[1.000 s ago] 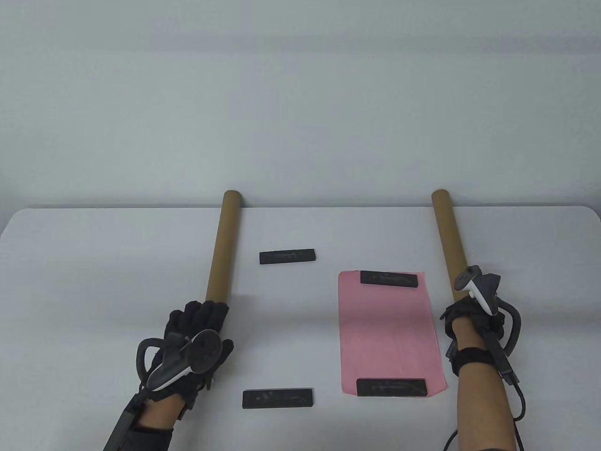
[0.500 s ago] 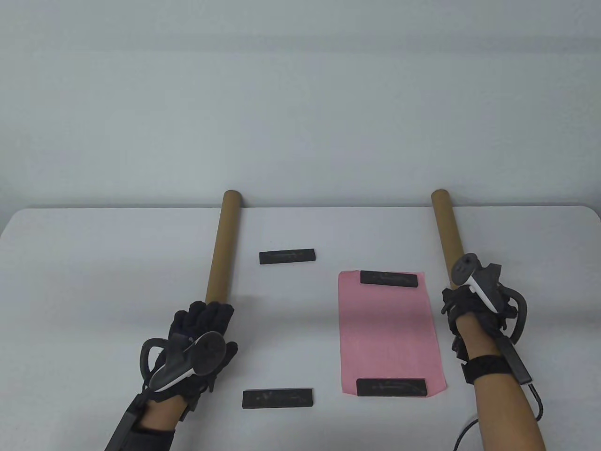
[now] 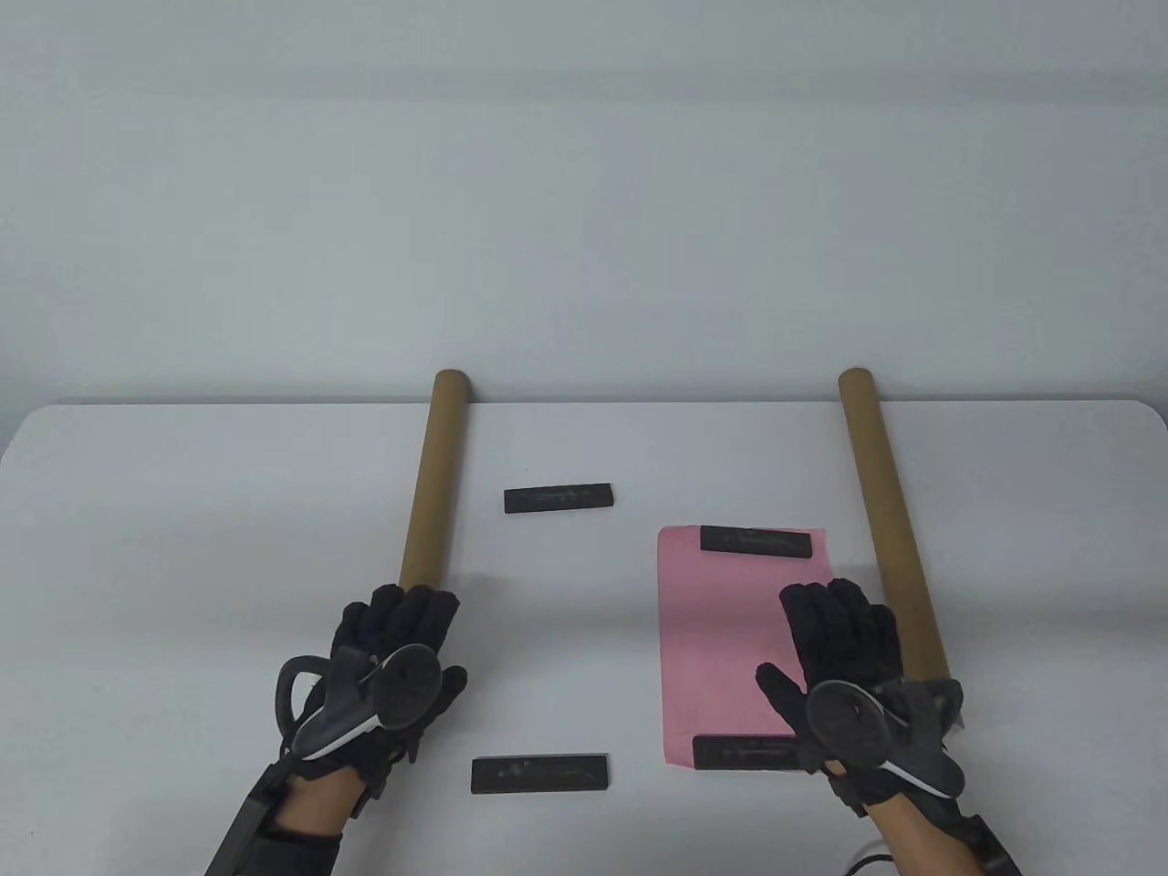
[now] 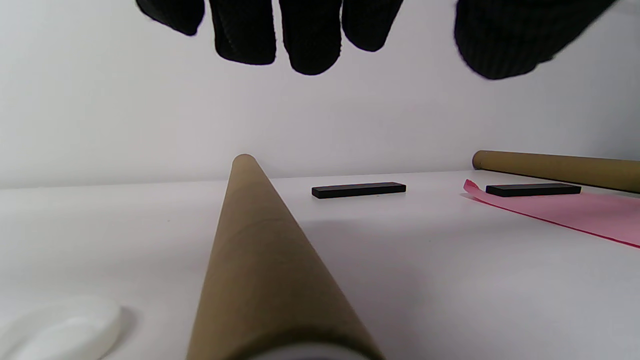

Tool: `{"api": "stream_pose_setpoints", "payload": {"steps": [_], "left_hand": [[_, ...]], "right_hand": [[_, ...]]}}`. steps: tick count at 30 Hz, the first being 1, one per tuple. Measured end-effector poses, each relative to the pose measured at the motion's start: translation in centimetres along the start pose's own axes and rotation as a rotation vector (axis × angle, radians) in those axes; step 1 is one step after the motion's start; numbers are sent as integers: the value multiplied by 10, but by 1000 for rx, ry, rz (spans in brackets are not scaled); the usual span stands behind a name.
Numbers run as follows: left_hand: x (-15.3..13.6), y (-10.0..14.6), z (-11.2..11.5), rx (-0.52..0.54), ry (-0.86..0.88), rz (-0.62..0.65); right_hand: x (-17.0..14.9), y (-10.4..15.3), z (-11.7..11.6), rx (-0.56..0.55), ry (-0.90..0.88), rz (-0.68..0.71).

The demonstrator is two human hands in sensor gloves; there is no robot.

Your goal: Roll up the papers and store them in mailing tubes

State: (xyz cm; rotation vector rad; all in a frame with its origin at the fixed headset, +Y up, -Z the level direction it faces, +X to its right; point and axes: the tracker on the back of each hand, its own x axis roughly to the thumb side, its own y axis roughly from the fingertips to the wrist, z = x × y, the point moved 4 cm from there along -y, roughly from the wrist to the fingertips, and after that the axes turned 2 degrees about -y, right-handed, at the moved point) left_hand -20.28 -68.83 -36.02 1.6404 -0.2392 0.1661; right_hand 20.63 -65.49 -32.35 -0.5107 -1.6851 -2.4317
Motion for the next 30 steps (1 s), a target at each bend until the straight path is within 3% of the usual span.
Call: {"api": "stream_pose_setpoints", "payload": {"steps": [3,7,13,19,22,27,30], "left_hand": [[-4,2,-3,13,10,-17],[0,2,-9,32,1,-14],[30,3,-25,81,-7,65],[107,-8,-43,78,-20,239],[149,-24,-44,19,-83,310],[212,-67,-27,-116,-189,369],[237,-96,-2,-236,-229,348]], "right_hand": [[6,7,14,-84,-10,47],[14,11,21,-98,-37,95],[19,11,7,-21,-31,137],[19,11,5,-11,-24,135],[20,11,4,-5,-16,140],[21,11,1,23,-10,145],[21,11,0,35,-10,144]]}}
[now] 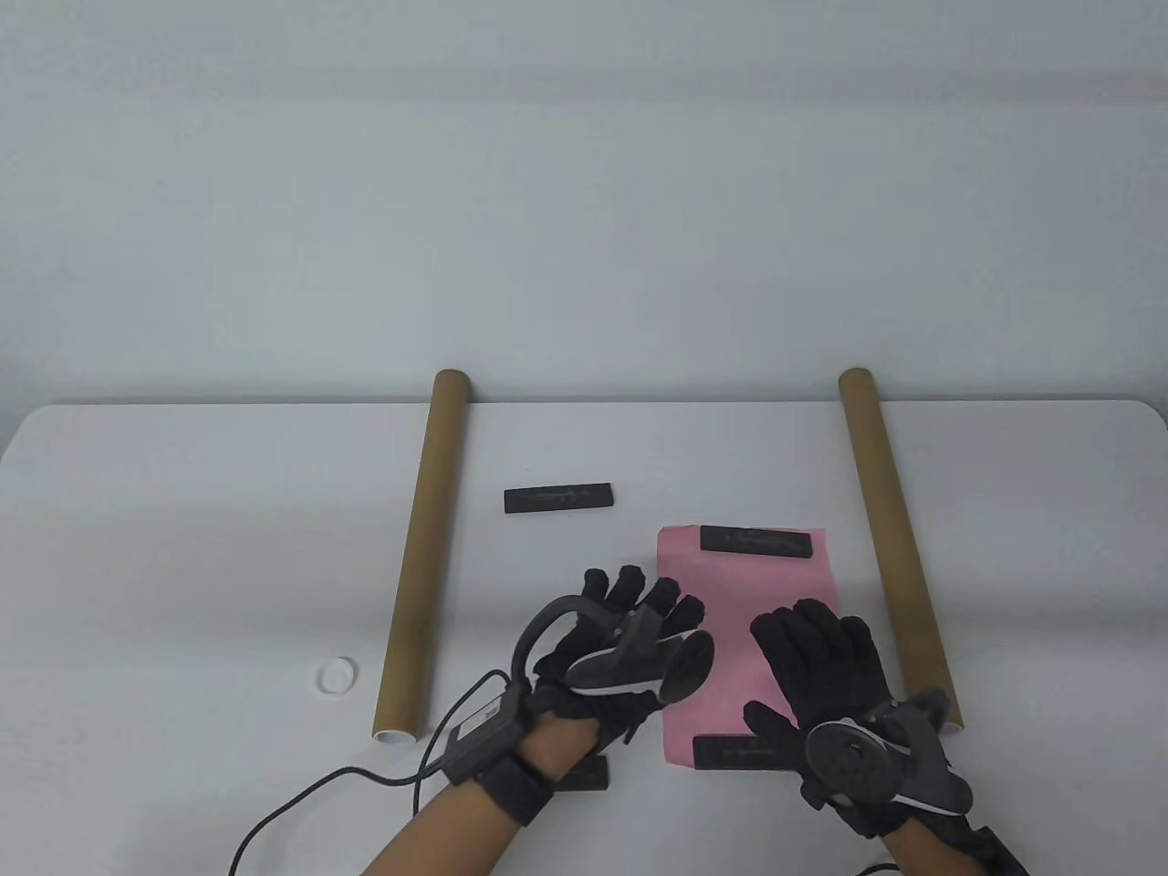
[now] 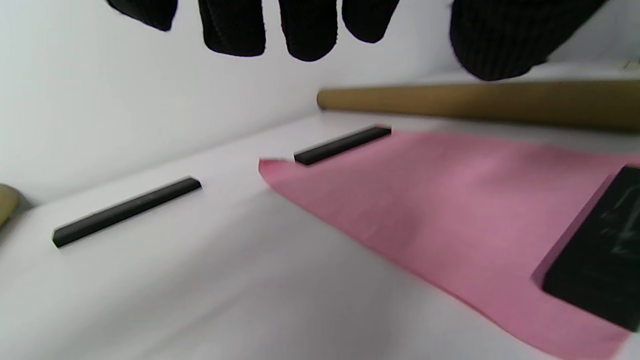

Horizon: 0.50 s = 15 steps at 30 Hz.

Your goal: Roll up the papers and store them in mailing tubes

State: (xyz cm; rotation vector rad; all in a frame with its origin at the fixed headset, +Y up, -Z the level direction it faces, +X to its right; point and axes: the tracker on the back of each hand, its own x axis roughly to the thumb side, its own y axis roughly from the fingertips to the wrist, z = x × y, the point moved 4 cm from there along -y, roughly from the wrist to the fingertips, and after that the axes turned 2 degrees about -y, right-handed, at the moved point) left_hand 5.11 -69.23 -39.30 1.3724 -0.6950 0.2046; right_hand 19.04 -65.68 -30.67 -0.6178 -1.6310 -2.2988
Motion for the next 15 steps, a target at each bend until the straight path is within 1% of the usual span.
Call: {"api": "stream_pose_setpoints", "payload": {"steps": [4,8,11,15], "left_hand": [[8,-41,26,-194,-67,-36],[3,-67,52,-308,4,-67],[0,-78,71,-356,51,-83],[-5,-82,92,-417,112,-96]], "right_hand": [[0,-1,-3,23,-12,-6],[0,-2,-7,52,0,-4],[-1,-3,-9,68,-4,-7],[-2,-4,-12,91,-7,-13]]}}
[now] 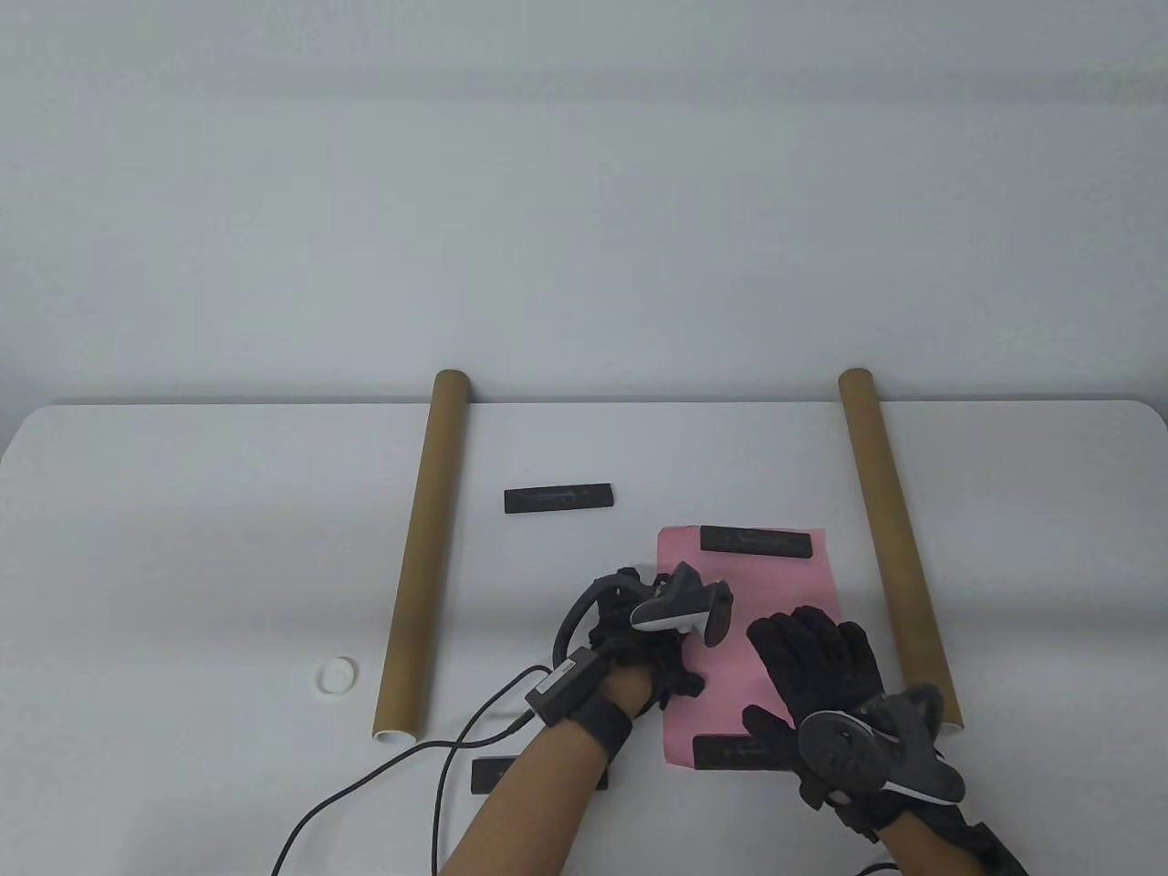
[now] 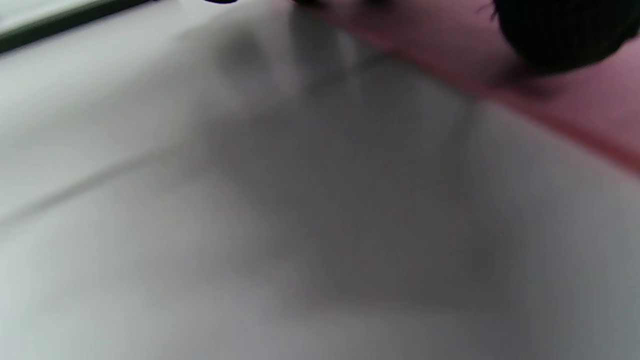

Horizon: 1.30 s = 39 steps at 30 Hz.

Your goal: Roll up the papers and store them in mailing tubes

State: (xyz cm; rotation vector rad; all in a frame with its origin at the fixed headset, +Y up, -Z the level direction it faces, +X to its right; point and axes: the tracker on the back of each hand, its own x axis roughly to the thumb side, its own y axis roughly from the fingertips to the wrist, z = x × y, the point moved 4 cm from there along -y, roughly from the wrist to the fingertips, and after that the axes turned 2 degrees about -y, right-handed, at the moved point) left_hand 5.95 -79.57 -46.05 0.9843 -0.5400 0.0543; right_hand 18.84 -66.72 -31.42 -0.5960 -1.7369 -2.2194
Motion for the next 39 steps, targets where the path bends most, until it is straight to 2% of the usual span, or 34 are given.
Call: {"api": "stream_pose_setpoints", "payload": {"steps": [3,5,8,10,14,18,24,28,33,39], "left_hand": [[-6,-2,4,4,103,15],[-5,-1,4,2,83,12],[-6,-2,4,0,89,7],[-7,-2,6,0,106,10],[-9,-2,10,4,154,5],[-9,-1,10,-3,151,6],[-11,-1,11,-5,187,8],[-11,-2,11,-3,191,9],[-11,-2,12,-7,194,10],[-12,-2,13,-9,197,11]], "right_hand": [[-2,-3,-4,25,-15,-13],[-2,-6,-8,62,-14,-20],[0,-12,-24,200,-13,3],[3,-16,-42,348,-15,40],[6,-22,-73,549,104,93],[12,-24,-98,643,191,159],[13,-25,-108,613,191,183],[14,-22,-106,538,180,216],[19,-19,-97,511,212,243],[31,-3,-83,482,221,281]]}}
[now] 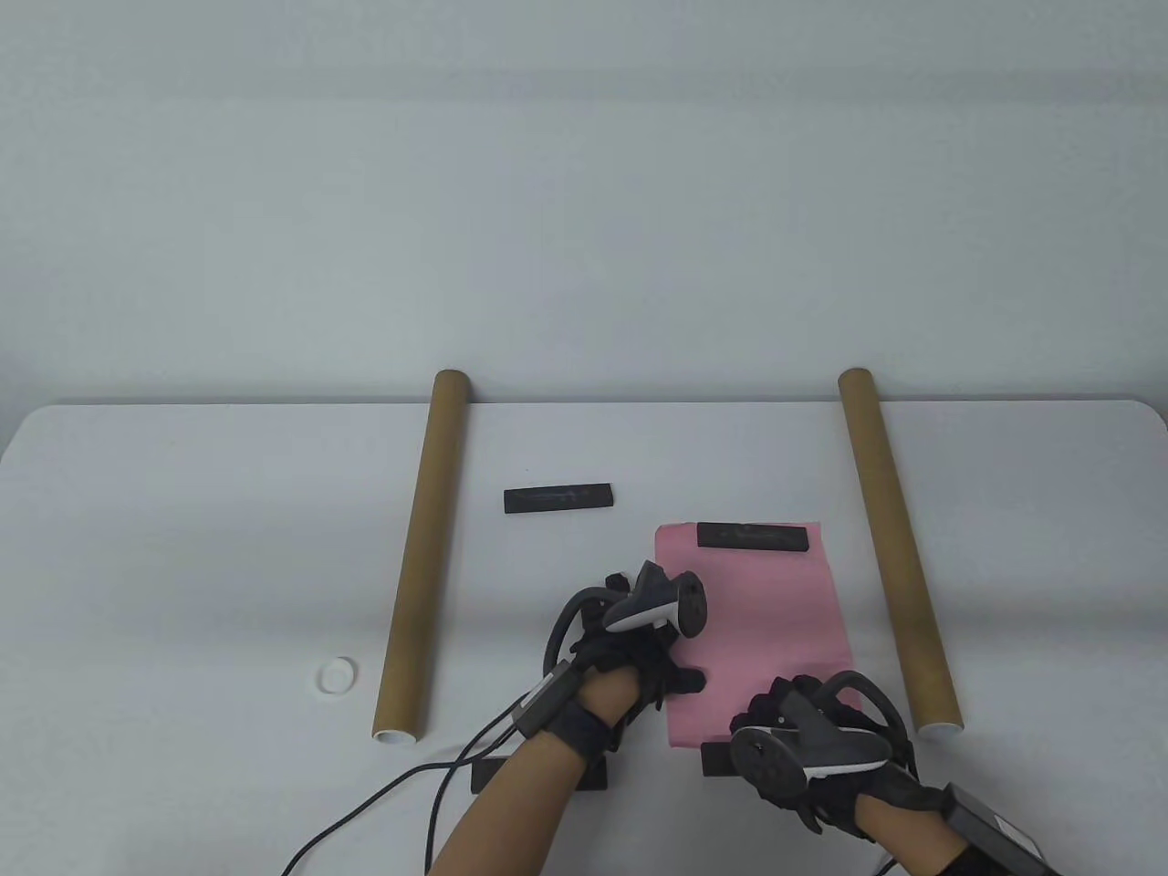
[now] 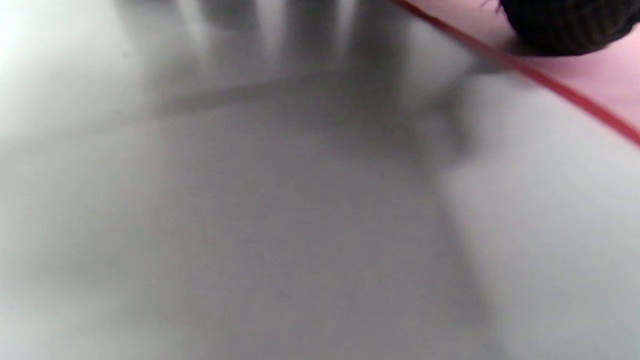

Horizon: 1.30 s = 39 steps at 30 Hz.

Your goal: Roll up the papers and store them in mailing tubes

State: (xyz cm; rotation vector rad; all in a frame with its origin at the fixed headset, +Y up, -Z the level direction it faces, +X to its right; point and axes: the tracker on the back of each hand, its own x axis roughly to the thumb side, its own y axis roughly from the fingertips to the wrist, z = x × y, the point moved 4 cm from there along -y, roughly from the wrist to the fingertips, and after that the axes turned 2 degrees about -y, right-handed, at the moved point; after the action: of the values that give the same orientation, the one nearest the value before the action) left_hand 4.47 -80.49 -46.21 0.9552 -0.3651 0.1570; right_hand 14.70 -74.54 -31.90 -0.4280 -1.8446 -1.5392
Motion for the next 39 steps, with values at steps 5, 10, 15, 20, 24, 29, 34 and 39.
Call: {"api": "stream_pose_setpoints", "payload": {"steps": [5,10,15,20,24,29,34,39], "left_hand": [[0,0,0,-3,-1,0],[-1,-1,0,-3,-2,0],[-1,-1,0,-4,-1,2],[-1,-1,1,-4,0,3],[-1,-1,0,-3,0,1],[-1,-1,1,-1,5,2],[-1,-1,1,-3,4,3],[-1,-1,1,-4,8,1]], "right_hand": [[6,2,-10,28,-2,3],[7,0,-16,42,-5,4],[6,-1,-18,44,-17,0],[-3,4,-7,48,-34,-39],[-34,12,38,-87,-125,-175],[-82,-1,92,-185,-115,-329],[-127,-46,99,-102,-73,-483],[-164,-112,66,79,17,-574]]}}
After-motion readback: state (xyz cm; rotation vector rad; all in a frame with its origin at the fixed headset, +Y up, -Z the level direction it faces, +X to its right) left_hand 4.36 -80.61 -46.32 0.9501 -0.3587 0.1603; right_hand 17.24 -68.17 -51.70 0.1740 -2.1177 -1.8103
